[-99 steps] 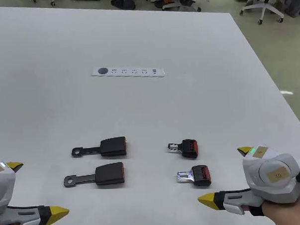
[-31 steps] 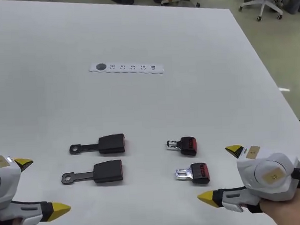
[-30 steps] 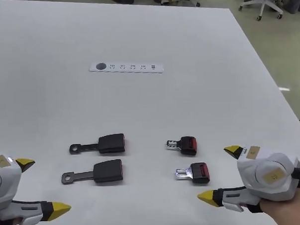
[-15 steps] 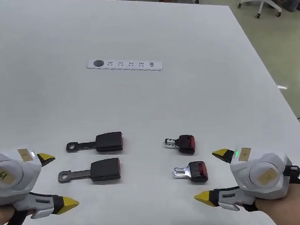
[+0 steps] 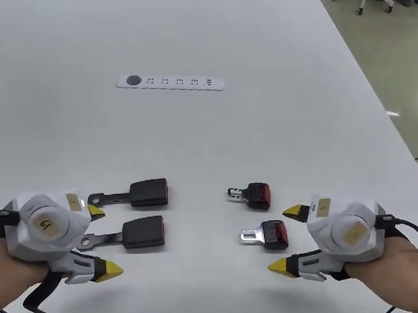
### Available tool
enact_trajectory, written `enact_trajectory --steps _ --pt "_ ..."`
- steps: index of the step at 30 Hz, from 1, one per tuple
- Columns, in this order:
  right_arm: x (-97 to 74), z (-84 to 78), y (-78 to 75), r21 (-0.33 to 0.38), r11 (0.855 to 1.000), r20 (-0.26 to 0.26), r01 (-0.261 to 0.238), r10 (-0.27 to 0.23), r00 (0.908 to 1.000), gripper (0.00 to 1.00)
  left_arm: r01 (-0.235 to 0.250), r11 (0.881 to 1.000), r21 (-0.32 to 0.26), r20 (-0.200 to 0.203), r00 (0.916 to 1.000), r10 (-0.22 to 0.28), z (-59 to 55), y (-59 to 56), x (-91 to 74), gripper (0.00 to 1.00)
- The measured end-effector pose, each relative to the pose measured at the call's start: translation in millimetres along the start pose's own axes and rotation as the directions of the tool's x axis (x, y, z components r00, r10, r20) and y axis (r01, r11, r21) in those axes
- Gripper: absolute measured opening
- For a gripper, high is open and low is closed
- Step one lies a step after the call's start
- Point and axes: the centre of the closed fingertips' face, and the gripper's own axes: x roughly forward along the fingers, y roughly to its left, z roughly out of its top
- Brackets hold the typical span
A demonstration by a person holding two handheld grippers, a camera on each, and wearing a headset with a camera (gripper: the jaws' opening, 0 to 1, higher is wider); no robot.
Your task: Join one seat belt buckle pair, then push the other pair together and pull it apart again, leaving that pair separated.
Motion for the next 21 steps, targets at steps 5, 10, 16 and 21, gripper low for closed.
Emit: enact_trajectory --steps 5,10,16,21 --pt "5.9 -2.2 -2.3 -0.022 0.999 -0.029 -0.035 0.035 0.9990 0.56 0.016 0.999 0.031 -0.010 0.9998 -0.016 13.0 3.9 8.3 0.62" --pt "13.3 -4.8 -4.4 -0.033 0.997 -0.052 -0.064 0.062 0.9967 0.54 0.040 0.998 0.046 -0.005 0.9992 -0.040 22.2 6.5 17.8 0.60" --pt "20.1 -13.4 -10.7 -0.075 0.993 -0.097 -0.093 0.086 0.9916 0.50 0.074 0.991 0.110 -0.055 0.9962 -0.068 18.3 4.2 28.2 0.55" --pt "28.8 -26.4 -14.9 -0.089 0.987 -0.131 -0.133 0.121 0.9840 0.46 0.103 0.978 0.181 -0.059 0.9938 -0.094 16.8 4.8 36.8 0.51"
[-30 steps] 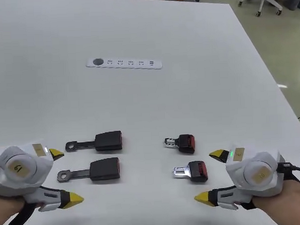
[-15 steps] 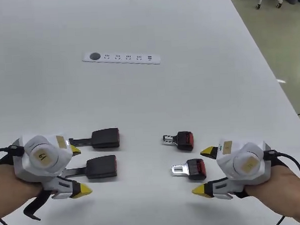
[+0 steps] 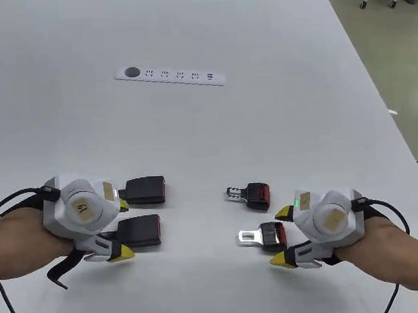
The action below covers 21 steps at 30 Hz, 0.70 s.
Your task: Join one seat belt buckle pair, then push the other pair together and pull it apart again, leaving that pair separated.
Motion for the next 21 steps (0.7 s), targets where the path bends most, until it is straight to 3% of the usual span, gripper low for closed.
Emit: enact_trajectory --steps 2,3,5,7,11,12,21 --pt "0.5 -1.0 -1.3 -0.002 1.000 -0.008 -0.007 0.007 0.9999 0.45 0.014 1.000 0.019 0.004 0.9999 -0.014 1.4 -1.0 0.5 0.50" --pt "-0.5 0.4 -1.1 -0.004 1.000 -0.009 -0.011 0.011 0.9999 0.45 0.022 0.996 0.085 0.036 0.9990 -0.025 7.1 -0.9 0.8 0.49" --pt "2.6 -1.4 0.7 -0.005 0.999 -0.017 -0.040 0.040 0.9991 0.43 0.030 0.998 0.047 0.032 0.9990 -0.032 5.4 2.3 1.3 0.47" --pt "4.5 -2.9 0.4 -0.014 0.999 -0.026 -0.045 0.045 0.9986 0.42 0.041 0.998 0.047 0.035 0.9985 -0.042 6.5 2.3 2.1 0.42" --pt "7.6 -1.1 -1.6 -0.012 0.998 -0.025 -0.063 0.062 0.9977 0.41 0.082 0.995 0.063 0.024 0.9962 -0.083 6.5 -4.1 6.2 0.36" --pt "8.0 -0.2 -1.6 -0.015 0.998 -0.022 -0.066 0.066 0.9976 0.40 0.083 0.992 0.099 0.025 0.9960 -0.086 7.8 -5.0 7.1 0.36" --pt "9.0 -0.3 -3.9 -0.068 0.994 -0.046 -0.084 0.081 0.9957 0.35 0.107 0.985 0.139 -0.041 0.9940 -0.102 3.7 -7.3 14.2 0.35"
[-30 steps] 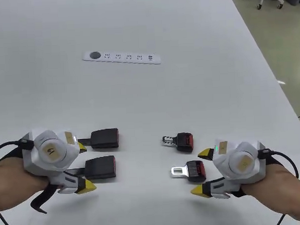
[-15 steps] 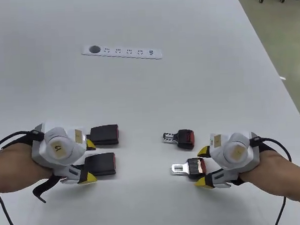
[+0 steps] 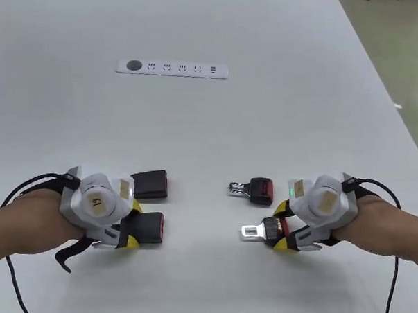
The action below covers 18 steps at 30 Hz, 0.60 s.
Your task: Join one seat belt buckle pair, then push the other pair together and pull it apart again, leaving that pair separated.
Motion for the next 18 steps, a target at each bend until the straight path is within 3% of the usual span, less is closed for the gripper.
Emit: enact_trajectory --steps 12,18 --pt "1.0 -2.4 -1.8 0.003 1.000 0.008 -0.002 0.002 1.0000 0.35 0.020 1.000 0.013 -0.027 0.9994 -0.020 -2.4 -0.2 0.8 0.34" --pt "-0.1 -3.1 1.8 -0.048 0.999 -0.022 -0.023 0.022 0.9995 0.37 0.029 1.000 0.008 -0.034 0.9990 -0.029 -2.0 -1.0 1.8 0.34"
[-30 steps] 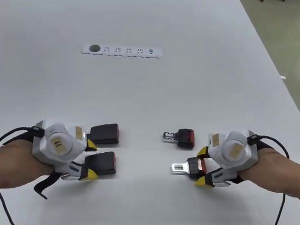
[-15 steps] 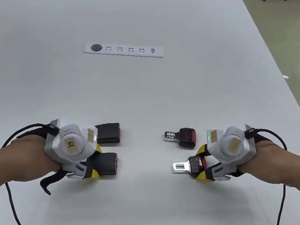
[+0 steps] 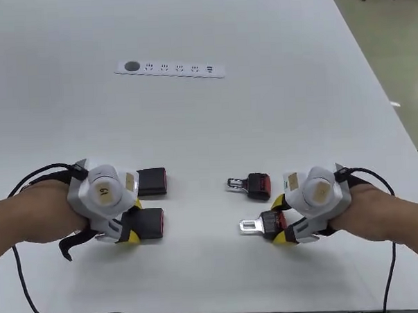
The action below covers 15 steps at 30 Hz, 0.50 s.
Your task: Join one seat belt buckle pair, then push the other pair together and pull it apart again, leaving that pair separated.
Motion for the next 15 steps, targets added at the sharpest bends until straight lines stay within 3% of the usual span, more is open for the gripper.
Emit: enact_trajectory --steps 5,15 --pt "-0.7 1.6 0.4 -0.051 0.999 -0.024 -0.011 0.010 0.9997 0.36 -0.001 1.000 -0.006 0.000 1.0000 0.001 2.2 -1.7 -0.9 0.34" --pt "0.3 5.1 -2.1 -0.014 1.000 -0.035 -0.006 0.005 0.9994 0.33 -0.008 1.000 -0.014 0.001 1.0000 0.008 4.6 -3.2 -2.4 0.34"
